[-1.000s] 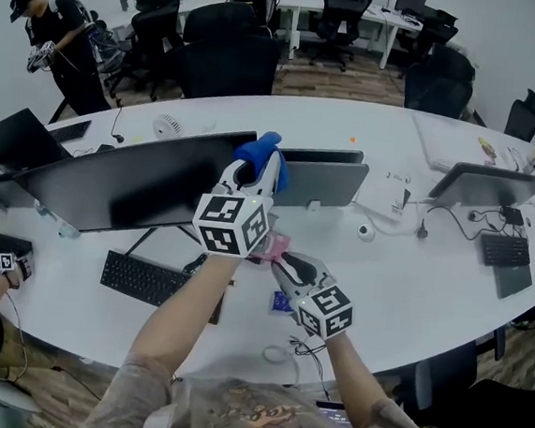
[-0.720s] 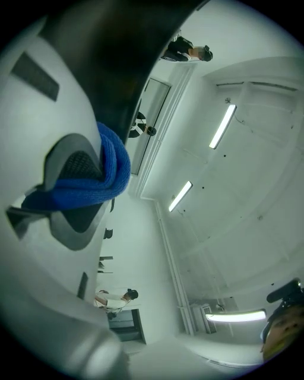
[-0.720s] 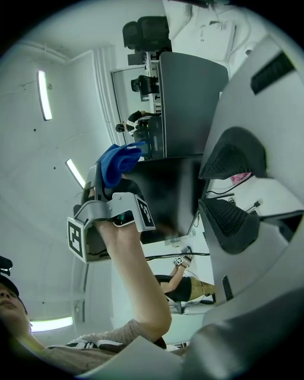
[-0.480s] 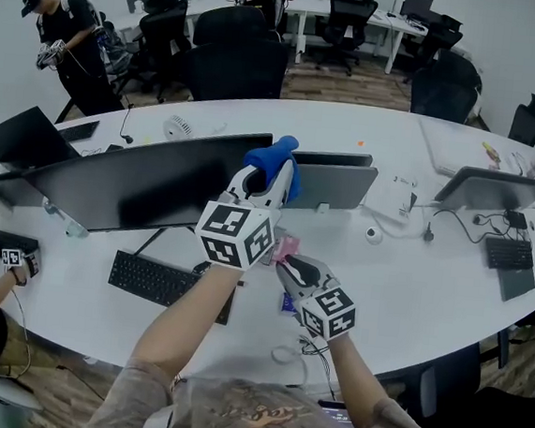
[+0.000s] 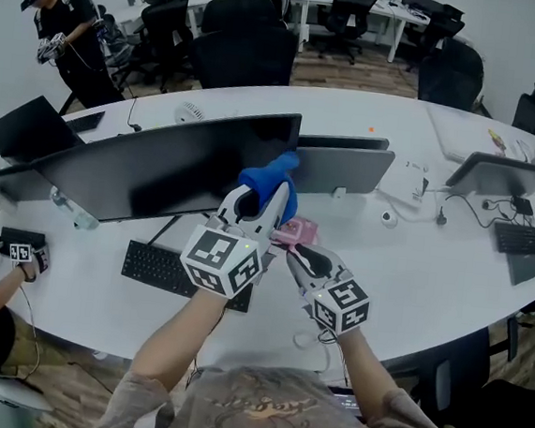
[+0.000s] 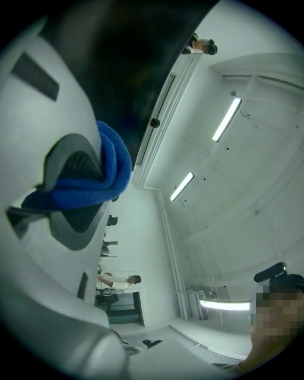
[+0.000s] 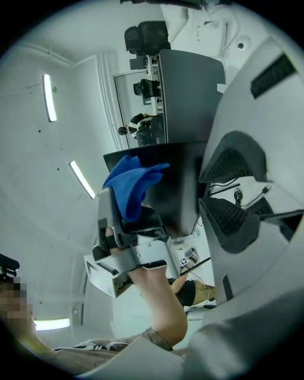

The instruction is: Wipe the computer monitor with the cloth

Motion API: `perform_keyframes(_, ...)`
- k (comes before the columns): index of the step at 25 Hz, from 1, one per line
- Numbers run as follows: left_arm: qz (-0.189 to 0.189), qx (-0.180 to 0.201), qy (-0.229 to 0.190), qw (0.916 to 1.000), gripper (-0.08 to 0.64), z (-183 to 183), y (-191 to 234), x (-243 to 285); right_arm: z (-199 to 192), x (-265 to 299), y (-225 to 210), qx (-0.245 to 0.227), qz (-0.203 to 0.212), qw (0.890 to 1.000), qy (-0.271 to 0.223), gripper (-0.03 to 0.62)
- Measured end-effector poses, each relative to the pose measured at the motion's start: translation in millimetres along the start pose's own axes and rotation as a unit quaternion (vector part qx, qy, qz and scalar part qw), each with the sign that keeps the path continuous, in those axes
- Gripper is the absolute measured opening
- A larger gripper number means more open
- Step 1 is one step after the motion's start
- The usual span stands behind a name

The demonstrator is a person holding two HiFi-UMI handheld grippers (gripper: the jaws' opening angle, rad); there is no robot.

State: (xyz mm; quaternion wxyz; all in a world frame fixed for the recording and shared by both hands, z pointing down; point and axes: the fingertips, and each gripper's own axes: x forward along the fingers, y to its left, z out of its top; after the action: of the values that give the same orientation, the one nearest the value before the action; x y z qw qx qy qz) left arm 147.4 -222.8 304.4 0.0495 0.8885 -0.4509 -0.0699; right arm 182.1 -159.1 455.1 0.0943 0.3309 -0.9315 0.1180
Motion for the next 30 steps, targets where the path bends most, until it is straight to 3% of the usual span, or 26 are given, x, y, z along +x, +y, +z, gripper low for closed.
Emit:
perform_keyframes(12, 0.025, 0.022, 0.034, 0.9989, 0.048, -17.1, 44.0, -156.6, 10.2, 17.3, 86.1, 0.005, 0.019, 1.000, -0.024, 0.077)
perform_keyframes(17, 0.039, 0.003, 0.045, 0.9982, 0.048, -31.5, 49.3, -208.2, 20.1, 15.8, 117.3, -0.002, 0.037, 0.999, -0.040, 0.073)
perform_keyframes(30, 0.052, -0.037, 0.052, 0.9966, 0.049, -58.4, 74.4, -254.5, 33.6, 22.3, 160.6, -0.049, 0.090, 0.994, -0.040, 0.052)
